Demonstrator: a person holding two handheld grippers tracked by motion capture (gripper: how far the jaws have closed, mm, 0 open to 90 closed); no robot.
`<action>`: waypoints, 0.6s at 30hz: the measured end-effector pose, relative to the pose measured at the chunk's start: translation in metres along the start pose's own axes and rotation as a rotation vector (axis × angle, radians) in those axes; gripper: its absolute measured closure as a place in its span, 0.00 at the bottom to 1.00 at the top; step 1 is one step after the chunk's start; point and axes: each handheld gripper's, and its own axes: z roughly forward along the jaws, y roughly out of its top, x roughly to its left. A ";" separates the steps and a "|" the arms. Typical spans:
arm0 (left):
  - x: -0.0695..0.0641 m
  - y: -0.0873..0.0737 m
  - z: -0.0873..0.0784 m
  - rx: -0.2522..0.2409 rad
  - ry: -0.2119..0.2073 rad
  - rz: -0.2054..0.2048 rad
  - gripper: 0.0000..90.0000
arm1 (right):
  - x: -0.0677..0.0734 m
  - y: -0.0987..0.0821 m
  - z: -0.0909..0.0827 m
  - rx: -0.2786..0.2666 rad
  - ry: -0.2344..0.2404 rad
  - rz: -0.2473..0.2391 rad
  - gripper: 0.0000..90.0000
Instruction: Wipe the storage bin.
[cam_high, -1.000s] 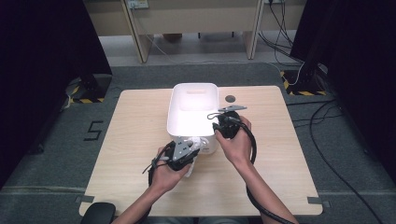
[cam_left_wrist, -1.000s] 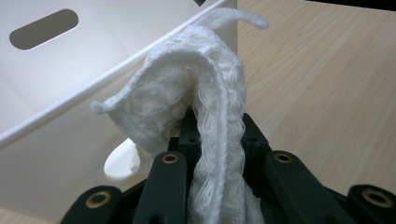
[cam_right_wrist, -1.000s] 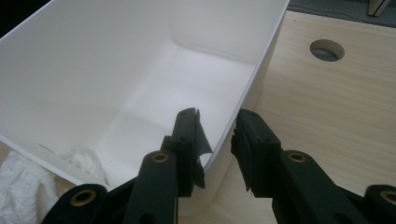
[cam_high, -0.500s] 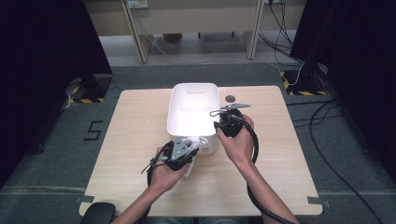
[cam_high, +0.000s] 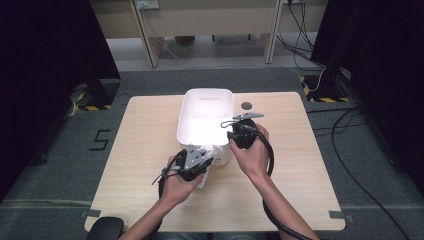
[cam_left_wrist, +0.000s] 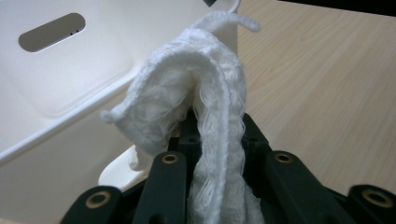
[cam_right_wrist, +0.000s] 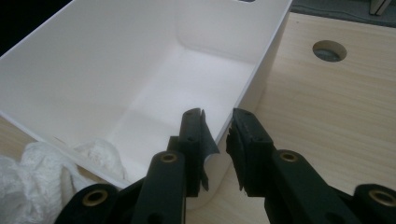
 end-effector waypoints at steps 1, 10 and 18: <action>-0.001 0.000 0.001 -0.002 -0.001 -0.007 0.84 | 0.001 0.000 0.000 0.000 -0.001 -0.001 0.83; -0.002 0.002 0.005 0.004 -0.007 0.003 0.84 | 0.000 0.000 0.000 -0.002 0.003 0.000 0.83; -0.003 0.000 0.008 0.015 -0.009 0.009 0.84 | 0.000 0.000 0.001 -0.002 0.006 -0.002 0.83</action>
